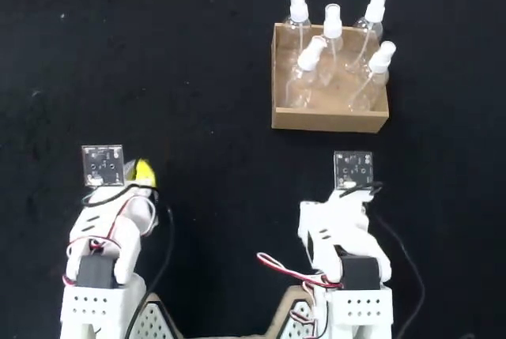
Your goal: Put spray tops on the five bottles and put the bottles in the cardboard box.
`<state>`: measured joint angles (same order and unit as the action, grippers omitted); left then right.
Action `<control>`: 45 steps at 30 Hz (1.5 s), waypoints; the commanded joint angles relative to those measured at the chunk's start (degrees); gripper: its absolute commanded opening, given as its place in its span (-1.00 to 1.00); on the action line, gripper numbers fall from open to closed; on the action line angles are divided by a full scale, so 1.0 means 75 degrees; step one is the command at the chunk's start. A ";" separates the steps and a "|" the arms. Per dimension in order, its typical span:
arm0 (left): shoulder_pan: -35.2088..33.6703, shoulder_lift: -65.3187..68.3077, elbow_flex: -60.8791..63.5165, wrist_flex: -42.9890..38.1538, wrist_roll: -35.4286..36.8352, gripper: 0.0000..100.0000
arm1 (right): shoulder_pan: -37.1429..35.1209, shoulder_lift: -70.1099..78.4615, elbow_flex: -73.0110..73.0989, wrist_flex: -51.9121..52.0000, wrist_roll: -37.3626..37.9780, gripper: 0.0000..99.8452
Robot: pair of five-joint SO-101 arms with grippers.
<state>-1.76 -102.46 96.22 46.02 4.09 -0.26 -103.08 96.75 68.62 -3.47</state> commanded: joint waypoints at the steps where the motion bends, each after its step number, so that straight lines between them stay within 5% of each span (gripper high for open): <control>1: -0.0979 -0.0117 0.0158 0.1594 -0.0070 -0.94 | -0.0070 -0.0404 -0.0018 0.0574 0.0070 -0.91; 7: -0.2268 -0.0129 0.0147 0.3599 -0.0059 -0.94 | -0.0094 -0.0404 -0.0018 0.0656 0.0070 -0.91; 21: -0.2690 -0.0176 0.0147 0.3446 -0.0035 -0.94 | -0.0082 -0.0768 -0.0029 0.0668 0.0059 -0.91; 32: -0.0709 -0.0293 0.0147 0.3446 -0.0035 -0.94 | -0.0082 -0.0733 -0.0029 0.0821 0.0070 -0.91; 45: -0.0674 -0.0305 0.0147 0.3446 -0.0023 -0.94 | -0.0082 -0.0733 -0.0029 0.0821 0.0070 -0.91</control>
<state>-7.38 -104.22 96.22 71.52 4.18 -0.26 -103.08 96.75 74.33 -3.38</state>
